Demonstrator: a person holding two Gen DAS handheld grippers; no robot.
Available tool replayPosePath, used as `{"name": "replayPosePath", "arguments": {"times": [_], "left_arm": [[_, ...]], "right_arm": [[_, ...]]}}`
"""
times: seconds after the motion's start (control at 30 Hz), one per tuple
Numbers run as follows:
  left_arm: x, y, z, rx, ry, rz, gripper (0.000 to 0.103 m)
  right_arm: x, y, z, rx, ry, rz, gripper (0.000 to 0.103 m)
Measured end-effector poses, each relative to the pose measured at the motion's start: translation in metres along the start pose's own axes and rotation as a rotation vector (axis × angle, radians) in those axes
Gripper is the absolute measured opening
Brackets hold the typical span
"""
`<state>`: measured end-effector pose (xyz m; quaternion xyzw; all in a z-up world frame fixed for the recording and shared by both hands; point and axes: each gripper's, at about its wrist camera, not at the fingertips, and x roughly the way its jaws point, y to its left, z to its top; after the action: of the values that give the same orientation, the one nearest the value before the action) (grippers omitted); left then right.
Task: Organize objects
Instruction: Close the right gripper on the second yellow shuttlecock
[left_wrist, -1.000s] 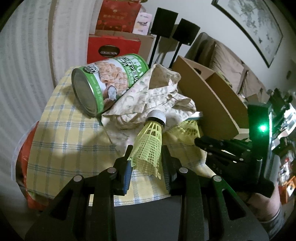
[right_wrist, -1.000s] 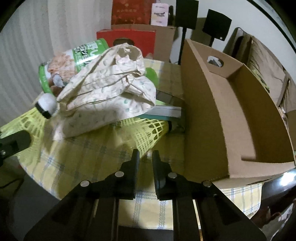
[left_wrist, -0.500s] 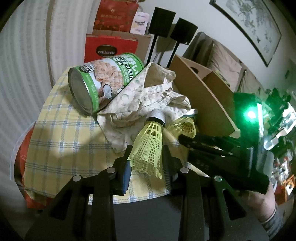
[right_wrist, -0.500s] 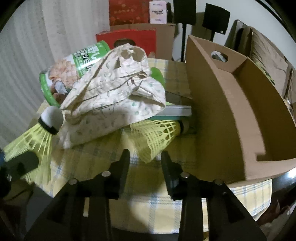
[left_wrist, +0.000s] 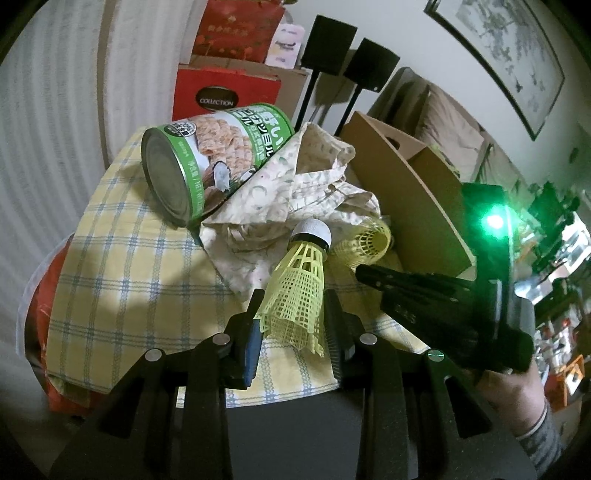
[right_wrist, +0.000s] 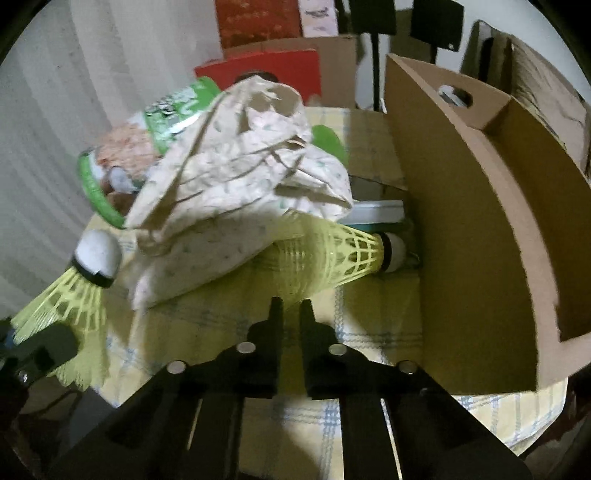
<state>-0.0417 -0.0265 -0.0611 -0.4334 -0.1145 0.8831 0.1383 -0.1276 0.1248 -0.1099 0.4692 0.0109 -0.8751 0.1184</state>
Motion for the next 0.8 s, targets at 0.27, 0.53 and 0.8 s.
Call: {"name": "replayPosePath", "arguments": {"times": [0.27,0.53,0.8], "left_arm": [[-0.005,0.000,0.002,-0.003,-0.004,-0.012,0.028],[-0.006,-0.001,0.002,-0.005,-0.004,-0.018,0.029],[-0.007,-0.002,0.002,-0.002,-0.008,-0.020,0.029]], "right_arm": [[-0.028,0.020,-0.016,-0.074,-0.012,0.132,0.004],[-0.054,0.035,-0.014,-0.100,-0.054,0.104,0.026],[-0.032,0.021,0.023,-0.110,-0.091,-0.065,0.032]]}}
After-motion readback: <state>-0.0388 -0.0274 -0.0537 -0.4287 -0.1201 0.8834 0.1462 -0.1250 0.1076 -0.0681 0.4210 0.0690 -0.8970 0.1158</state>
